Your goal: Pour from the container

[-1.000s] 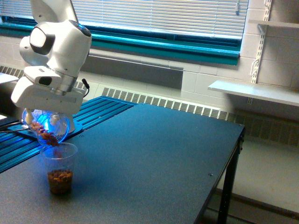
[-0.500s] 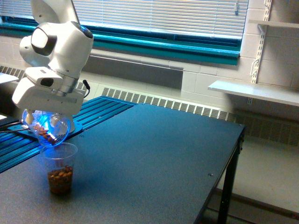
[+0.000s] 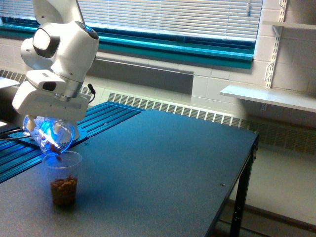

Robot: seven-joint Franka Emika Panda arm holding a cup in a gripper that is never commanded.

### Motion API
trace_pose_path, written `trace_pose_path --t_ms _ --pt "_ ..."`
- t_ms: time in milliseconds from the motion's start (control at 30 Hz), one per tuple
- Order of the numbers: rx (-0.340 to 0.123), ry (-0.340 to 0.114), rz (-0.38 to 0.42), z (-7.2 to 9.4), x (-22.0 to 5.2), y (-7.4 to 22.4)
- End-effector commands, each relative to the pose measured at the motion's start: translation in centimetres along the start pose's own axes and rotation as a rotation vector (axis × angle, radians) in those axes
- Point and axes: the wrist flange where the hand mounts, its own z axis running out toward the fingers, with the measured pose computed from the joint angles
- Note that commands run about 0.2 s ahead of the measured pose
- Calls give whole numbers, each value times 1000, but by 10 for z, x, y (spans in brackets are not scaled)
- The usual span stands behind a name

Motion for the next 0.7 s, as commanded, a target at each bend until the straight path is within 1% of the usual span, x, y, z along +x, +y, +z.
trace_pose_path --t_ms 33,433,567,633,700 --pt "-2 2 -23 -4 2 -5" --pt "4 2 -24 -6 3 -6" --pt "-12 -14 -27 -1 0 -2" --pt "-10 -19 -23 -1 -1 -2" --pt "-18 -27 -22 0 -2 0"
